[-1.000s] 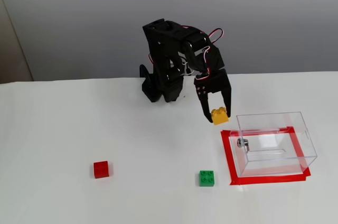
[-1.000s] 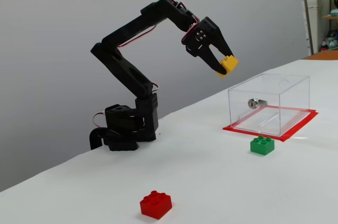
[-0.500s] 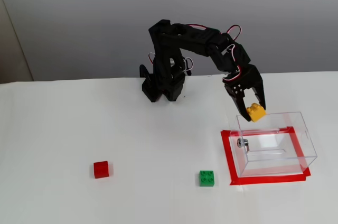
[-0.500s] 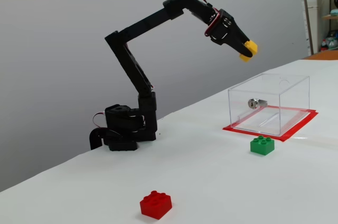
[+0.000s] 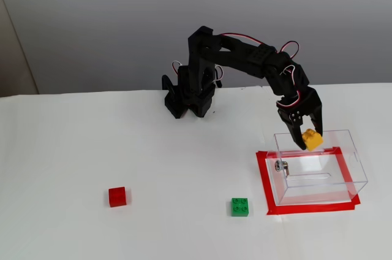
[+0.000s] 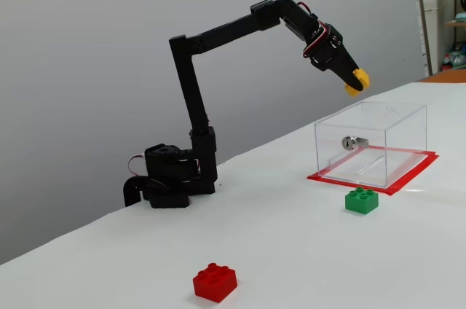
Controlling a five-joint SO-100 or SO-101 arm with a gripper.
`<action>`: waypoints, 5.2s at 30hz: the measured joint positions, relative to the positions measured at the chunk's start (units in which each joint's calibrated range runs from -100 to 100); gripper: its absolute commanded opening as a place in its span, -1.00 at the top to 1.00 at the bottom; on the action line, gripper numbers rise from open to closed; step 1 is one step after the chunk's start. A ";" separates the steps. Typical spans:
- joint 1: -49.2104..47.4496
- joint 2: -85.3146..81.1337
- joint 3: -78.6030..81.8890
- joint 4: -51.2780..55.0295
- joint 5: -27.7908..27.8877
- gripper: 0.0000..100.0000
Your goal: Pick the yellow lego brick and place it into the transparent box
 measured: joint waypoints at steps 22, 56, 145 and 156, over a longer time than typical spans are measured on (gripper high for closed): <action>0.00 2.03 0.00 0.00 0.00 0.42; 1.71 2.03 0.00 0.00 0.00 0.88; 59.62 -92.85 101.85 0.09 16.17 0.97; 59.62 -92.85 101.85 0.09 16.17 0.97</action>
